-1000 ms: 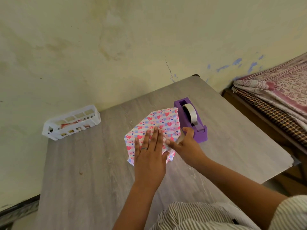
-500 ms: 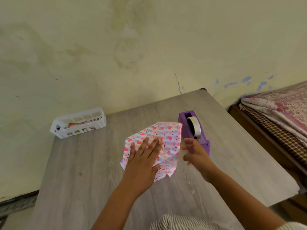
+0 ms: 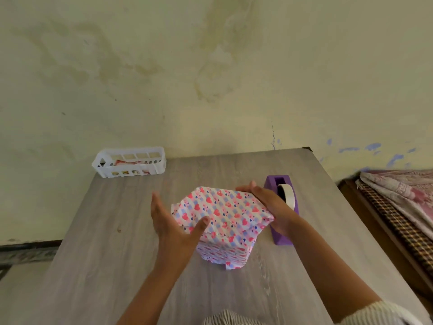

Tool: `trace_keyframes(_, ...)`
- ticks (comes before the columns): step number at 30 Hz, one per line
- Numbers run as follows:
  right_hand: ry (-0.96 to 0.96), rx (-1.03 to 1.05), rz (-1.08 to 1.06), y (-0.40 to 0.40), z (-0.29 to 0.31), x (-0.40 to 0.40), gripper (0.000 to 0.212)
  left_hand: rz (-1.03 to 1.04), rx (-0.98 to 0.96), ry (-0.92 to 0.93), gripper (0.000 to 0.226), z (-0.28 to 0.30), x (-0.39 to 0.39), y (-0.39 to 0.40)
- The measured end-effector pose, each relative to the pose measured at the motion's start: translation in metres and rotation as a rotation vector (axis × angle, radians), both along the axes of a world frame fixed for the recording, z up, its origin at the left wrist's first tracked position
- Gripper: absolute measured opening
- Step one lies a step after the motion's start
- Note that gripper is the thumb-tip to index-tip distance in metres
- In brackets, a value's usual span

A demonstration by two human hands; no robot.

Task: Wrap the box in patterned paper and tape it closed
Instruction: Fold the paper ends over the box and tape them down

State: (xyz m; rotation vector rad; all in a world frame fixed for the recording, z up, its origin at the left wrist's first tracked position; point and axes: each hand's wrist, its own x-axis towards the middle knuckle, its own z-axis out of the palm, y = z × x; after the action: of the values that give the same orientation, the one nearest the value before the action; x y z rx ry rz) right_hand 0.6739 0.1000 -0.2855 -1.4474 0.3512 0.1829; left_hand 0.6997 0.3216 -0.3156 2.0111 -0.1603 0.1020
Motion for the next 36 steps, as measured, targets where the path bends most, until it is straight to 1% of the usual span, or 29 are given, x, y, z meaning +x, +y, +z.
trace_keyframes(1,-0.006,0.011,0.002,0.001,-0.002,-0.002,0.048,0.04,-0.142,0.142,0.124,0.001,-0.005,-0.004)
trace_keyframes(2,0.002,0.023,0.0,0.001,-0.005,-0.004,0.046,0.05,-0.26,0.264,0.121,0.001,-0.01,-0.007)
trace_keyframes(3,0.022,0.031,-0.002,0.0,-0.008,-0.006,0.041,0.054,-0.341,0.346,0.115,0.001,-0.013,-0.01)
trace_keyframes(4,0.049,0.024,0.006,0.0,-0.009,-0.008,0.035,0.063,-0.375,0.379,0.109,0.001,-0.015,-0.012)
trace_keyframes(6,0.111,-0.064,0.075,0.0,-0.009,-0.011,0.026,0.103,-0.377,0.367,0.098,0.0,-0.012,-0.013)
trace_keyframes(8,0.17,-0.209,0.133,0.004,-0.007,-0.017,0.024,0.116,-0.338,0.334,0.09,0.002,-0.004,-0.014)
trace_keyframes(10,0.217,-0.34,0.148,0.009,-0.004,-0.023,0.024,0.081,-0.325,0.299,0.083,0.008,0.005,-0.014)
trace_keyframes(12,0.275,-0.412,0.201,0.017,0.0,-0.028,0.029,0.026,-0.289,0.282,0.069,0.012,0.016,-0.013)
trace_keyframes(14,0.318,-0.502,0.252,0.028,0.004,-0.031,0.041,-0.047,-0.228,0.297,0.051,0.016,0.025,-0.013)
trace_keyframes(15,0.296,-0.58,0.244,0.033,0.003,-0.031,0.05,-0.088,-0.215,0.307,0.042,0.018,0.027,-0.013)
trace_keyframes(16,0.23,-0.669,0.213,0.038,0.001,-0.029,0.061,-0.131,-0.22,0.309,0.036,0.021,0.028,-0.013)
trace_keyframes(18,0.038,-0.769,0.141,0.047,-0.004,-0.025,0.073,-0.19,-0.234,0.273,0.03,0.026,0.03,-0.011)
trace_keyframes(19,-0.038,-0.77,0.112,0.052,-0.005,-0.021,0.074,-0.206,-0.235,0.258,0.034,0.029,0.031,-0.01)
trace_keyframes(20,-0.086,-0.762,0.091,0.056,-0.006,-0.018,0.073,-0.22,-0.24,0.253,0.043,0.031,0.033,-0.009)
trace_keyframes(21,-0.114,-0.761,0.08,0.06,-0.007,-0.016,0.071,-0.233,-0.254,0.257,0.051,0.034,0.036,-0.008)
trace_keyframes(22,-0.134,-0.771,0.08,0.064,-0.009,-0.014,0.069,-0.234,-0.269,0.263,0.053,0.037,0.04,-0.005)
trace_keyframes(23,-0.147,-0.788,0.083,0.067,-0.01,-0.014,0.068,-0.233,-0.285,0.269,0.049,0.04,0.044,-0.003)
trace_keyframes(24,-0.155,-0.8,0.084,0.069,-0.012,-0.014,0.067,-0.244,-0.28,0.249,0.037,0.044,0.048,0.0)
trace_keyframes(25,-0.154,-0.804,0.08,0.069,-0.013,-0.014,0.068,-0.29,-0.251,0.22,0.025,0.047,0.053,0.005)
trace_keyframes(26,-0.148,-0.805,0.075,0.069,-0.015,-0.014,0.068,-0.377,-0.186,0.182,0.02,0.052,0.059,0.008)
trace_keyframes(28,-0.133,-0.816,0.082,0.068,-0.017,-0.012,0.07,-0.554,0.034,0.067,0.032,0.057,0.068,0.01)
trace_keyframes(30,-0.123,-0.832,0.095,0.069,-0.019,-0.011,0.071,-0.606,0.222,-0.048,0.028,0.065,0.073,0.006)
trace_keyframes(32,-0.106,-0.843,0.101,0.07,-0.019,-0.011,0.072,-0.582,0.264,-0.119,0.019,0.07,0.075,0.0)
trace_keyframes(36,-0.075,-0.847,0.097,0.068,-0.022,-0.013,0.072,-0.531,0.274,-0.216,0.014,0.072,0.077,-0.004)
